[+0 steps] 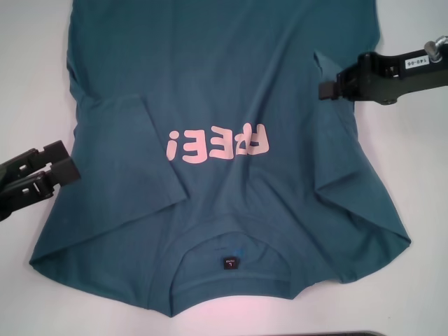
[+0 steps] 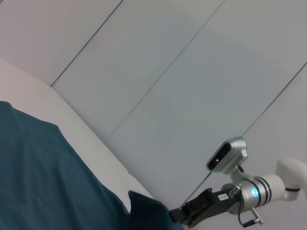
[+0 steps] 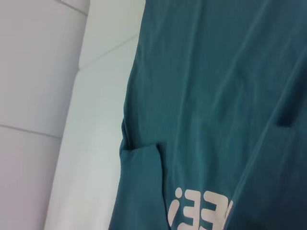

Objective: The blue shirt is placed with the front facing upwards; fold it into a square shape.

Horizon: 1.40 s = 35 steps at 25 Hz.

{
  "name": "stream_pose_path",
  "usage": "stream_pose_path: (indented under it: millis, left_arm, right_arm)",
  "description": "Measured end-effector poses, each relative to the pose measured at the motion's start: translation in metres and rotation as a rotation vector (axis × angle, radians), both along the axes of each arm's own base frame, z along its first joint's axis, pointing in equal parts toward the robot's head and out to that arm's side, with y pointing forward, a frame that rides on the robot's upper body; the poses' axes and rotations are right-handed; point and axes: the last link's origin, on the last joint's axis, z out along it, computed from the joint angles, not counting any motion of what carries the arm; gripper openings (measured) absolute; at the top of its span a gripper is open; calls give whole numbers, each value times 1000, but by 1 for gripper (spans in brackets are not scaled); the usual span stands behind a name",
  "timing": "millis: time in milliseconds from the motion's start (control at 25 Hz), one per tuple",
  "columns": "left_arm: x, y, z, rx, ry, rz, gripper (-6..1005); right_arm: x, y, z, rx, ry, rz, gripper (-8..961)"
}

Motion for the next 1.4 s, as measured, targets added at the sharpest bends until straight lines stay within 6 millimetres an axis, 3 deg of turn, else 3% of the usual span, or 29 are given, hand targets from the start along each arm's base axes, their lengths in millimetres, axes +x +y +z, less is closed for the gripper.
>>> stream_pose_path:
  millis: [480,600,800,1040,1200,1400]
  left_arm:
    - [1,2,0,4,1,-2,933]
    - [1,3,0,4,1,-3,932]
    - [0,3,4,22,-3,-2,932]
    - [-2,2,11,-27,-21,29,933]
    - [-9,-2,18,-142,-66,140,933]
    - [-18,-13,24,-254,-184,313,932]
  right_arm:
    - [10,-3,-4,31,60,-8,19]
    - [7,1,-1,79,96,16,223]
    - [-1,1,7,199,157,210,426]
    - [16,-14,20,438,93,540,679]
    - [20,-36,33,426,127,659,713]
    - [19,-57,54,419,302,582,756]
